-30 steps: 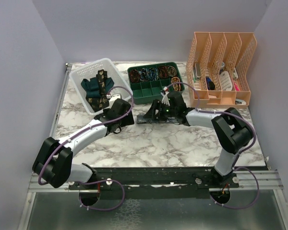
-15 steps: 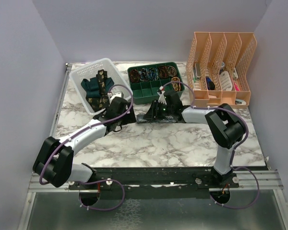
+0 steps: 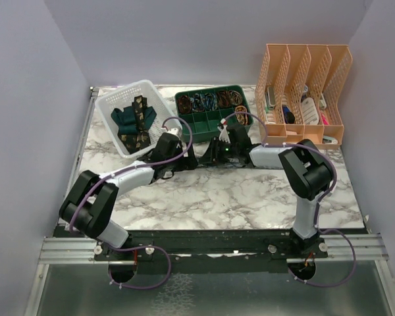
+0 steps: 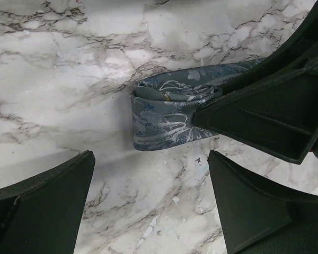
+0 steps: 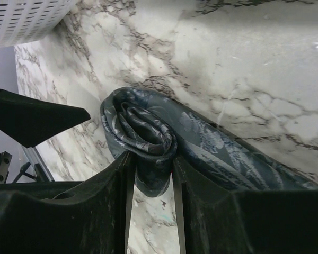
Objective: Roll the ties
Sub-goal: Roll the tie at the center of the board.
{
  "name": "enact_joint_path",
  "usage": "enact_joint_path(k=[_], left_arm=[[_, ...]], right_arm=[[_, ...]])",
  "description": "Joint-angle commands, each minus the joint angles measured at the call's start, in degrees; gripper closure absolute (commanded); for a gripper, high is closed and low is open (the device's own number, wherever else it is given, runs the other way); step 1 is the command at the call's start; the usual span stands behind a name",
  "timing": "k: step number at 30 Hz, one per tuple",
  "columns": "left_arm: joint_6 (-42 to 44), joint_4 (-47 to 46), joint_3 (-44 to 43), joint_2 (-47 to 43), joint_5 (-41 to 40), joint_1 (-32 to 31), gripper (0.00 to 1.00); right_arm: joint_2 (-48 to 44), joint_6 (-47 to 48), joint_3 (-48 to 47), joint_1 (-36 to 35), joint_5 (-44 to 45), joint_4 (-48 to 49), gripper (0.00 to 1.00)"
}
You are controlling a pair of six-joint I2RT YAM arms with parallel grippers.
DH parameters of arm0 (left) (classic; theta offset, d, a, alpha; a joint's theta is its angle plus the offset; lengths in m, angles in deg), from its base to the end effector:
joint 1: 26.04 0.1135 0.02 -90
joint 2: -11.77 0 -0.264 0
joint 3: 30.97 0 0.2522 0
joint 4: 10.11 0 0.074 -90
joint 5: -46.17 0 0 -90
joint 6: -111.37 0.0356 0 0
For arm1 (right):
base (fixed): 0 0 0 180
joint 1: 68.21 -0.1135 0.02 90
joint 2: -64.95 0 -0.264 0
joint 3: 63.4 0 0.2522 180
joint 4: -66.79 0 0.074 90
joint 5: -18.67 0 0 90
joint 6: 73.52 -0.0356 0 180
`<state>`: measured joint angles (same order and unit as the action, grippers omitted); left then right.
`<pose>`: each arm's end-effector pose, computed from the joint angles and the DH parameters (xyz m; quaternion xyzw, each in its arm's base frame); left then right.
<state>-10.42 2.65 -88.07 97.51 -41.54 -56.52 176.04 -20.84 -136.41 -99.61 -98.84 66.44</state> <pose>0.2612 -0.1554 0.1834 -0.0022 0.9113 -0.2283 0.3427 0.3296 0.2205 0.1386 -0.0581 0.8788 0.4152 0.2280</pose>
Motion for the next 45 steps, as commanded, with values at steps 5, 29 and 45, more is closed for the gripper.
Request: enact_joint_path(k=[5, 29, 45], left_arm=[[2.9, -7.9, -0.7, 5.1, 4.9, 0.9, 0.11], [7.9, -15.4, -5.3, 14.7, 19.2, 6.5, 0.29], [6.7, -18.3, -3.6, 16.6, 21.6, 6.5, 0.53]], right_arm=[[3.4, 2.2, -0.4, 2.7, -4.4, 0.3, 0.58], [5.1, 1.7, -1.0, 3.6, -4.6, -1.0, 0.61], [5.2, 1.9, -1.1, 3.5, -4.6, -1.3, 0.60]])
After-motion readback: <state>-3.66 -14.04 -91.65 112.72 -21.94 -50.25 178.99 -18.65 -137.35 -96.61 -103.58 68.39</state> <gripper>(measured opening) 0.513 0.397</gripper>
